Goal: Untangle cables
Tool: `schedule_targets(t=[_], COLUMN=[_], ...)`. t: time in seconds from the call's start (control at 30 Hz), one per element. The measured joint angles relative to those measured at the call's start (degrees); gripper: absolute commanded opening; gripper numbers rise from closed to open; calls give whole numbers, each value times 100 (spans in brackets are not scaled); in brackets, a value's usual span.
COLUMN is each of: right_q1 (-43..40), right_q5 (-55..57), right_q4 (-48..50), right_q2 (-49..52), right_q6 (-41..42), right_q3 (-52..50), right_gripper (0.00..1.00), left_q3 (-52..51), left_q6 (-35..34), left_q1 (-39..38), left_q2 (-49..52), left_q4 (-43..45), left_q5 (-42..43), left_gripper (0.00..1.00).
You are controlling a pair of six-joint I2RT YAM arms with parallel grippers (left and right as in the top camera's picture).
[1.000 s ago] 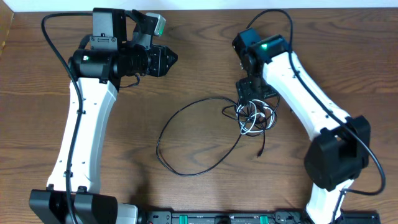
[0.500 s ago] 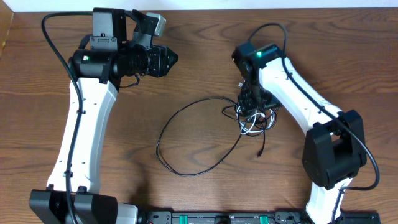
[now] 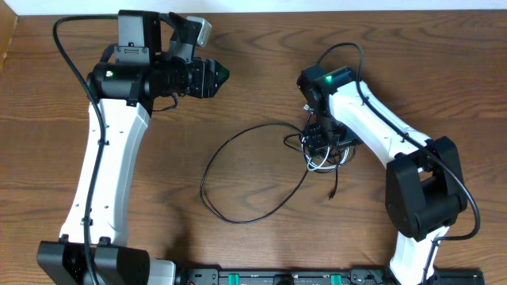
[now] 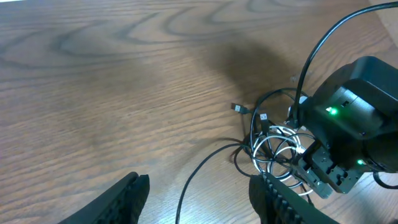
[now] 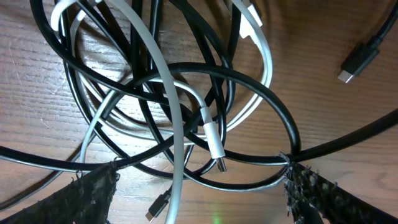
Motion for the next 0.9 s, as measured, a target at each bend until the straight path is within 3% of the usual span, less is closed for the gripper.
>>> schedule_targets(t=[0.17, 0.2, 0.3, 0.33, 0.37, 0.4, 0.9], right_q1=[0, -4, -22, -33, -39, -44, -61], right_q5=[-22, -24, -46, -63, -101, -153, -1086], right_q4=[181, 254, 455, 518, 570, 625, 1401], right_q2=[0, 0, 0, 0, 0, 0, -57], right_q6=[9, 15, 50, 52, 24, 61, 35], right_q3=[-262, -409, -704, -791, -863, -931, -887], right_gripper=[77, 71, 49, 36, 14, 1, 1], left_q3=[0, 0, 0, 0, 0, 0, 0], left_q6=[0, 0, 0, 0, 0, 0, 0], left_q1=[0, 0, 0, 0, 0, 2, 0], left_q2=[0, 0, 0, 0, 0, 0, 0], left_q4=[-15, -15, -17, -17, -15, -17, -15], left_q5=[0, -2, 0, 0, -2, -2, 0], left_gripper=[59, 59, 59, 59, 59, 59, 59])
